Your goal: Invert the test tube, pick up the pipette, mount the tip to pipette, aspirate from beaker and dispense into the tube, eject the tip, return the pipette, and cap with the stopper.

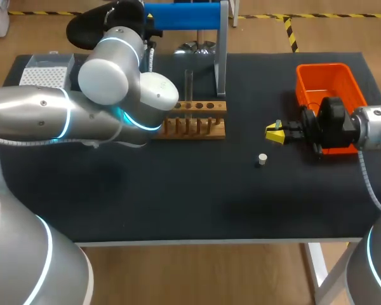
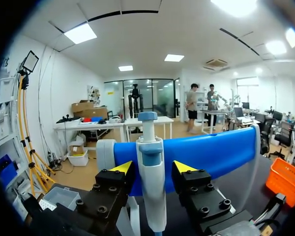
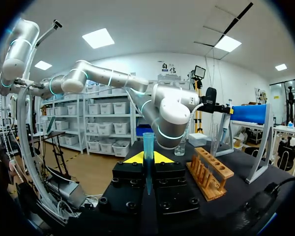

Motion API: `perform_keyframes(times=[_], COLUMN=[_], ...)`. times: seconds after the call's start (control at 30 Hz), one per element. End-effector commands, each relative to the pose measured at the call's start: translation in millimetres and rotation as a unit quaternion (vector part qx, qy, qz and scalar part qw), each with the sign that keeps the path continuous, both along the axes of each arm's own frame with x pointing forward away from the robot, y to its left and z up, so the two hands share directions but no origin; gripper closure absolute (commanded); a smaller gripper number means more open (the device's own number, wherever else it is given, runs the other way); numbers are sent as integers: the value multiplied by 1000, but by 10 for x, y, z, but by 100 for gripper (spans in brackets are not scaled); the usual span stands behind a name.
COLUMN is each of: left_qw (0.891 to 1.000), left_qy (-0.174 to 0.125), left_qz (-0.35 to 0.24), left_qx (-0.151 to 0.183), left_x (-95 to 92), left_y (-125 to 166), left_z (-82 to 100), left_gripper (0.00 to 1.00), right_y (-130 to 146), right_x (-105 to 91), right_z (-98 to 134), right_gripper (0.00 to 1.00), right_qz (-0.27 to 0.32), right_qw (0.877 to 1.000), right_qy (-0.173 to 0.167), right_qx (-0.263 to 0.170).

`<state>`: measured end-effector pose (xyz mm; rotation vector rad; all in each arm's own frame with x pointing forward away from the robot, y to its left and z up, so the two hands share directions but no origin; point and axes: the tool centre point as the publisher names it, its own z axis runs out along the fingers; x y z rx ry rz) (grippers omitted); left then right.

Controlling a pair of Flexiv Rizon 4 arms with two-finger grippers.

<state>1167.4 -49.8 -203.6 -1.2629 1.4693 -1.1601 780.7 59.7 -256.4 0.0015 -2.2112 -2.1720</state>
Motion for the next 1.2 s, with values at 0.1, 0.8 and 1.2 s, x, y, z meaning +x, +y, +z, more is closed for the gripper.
perform_keyframes(times=[0.1, 0.8, 1.2], left_qw=[1000, 1000, 1000], left_qy=[-6, -2, -23], left_qz=[2, 4, 4], left_qx=[1, 0, 8], left_x=[49, 55, 54], left_y=[-25, -14, -12], left_z=[-43, -68, 219], left_gripper=[52, 100, 100], right_y=[0, 0, 0], right_x=[-6, -6, -6], right_z=[0, 0, 0], right_gripper=[100, 100, 100], right_qz=[-1, -1, -1], right_qw=[1000, 1000, 1000], right_qy=[0, 0, 0], right_qx=[-1, -1, -1])
